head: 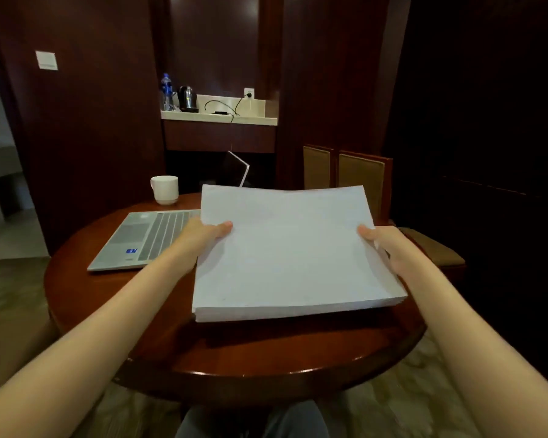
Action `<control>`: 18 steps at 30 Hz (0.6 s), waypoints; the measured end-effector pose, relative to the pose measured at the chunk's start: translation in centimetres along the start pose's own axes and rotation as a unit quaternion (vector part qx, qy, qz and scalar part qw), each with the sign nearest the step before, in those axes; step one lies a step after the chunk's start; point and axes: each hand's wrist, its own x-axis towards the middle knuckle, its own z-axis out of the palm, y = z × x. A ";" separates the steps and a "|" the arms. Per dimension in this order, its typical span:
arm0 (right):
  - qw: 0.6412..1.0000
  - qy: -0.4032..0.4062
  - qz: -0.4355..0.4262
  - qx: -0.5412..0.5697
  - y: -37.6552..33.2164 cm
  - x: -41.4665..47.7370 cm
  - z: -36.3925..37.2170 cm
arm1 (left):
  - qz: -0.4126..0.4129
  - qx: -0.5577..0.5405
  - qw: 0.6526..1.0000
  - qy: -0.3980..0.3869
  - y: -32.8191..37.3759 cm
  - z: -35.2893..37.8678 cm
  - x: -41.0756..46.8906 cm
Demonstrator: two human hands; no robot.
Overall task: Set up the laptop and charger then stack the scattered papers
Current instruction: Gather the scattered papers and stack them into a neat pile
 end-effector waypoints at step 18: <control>0.943 -0.094 -0.006 -0.320 2.6 -3.9 1.3 | -0.125 0.336 0.929 -0.093 -2.8 -2.0 -3.2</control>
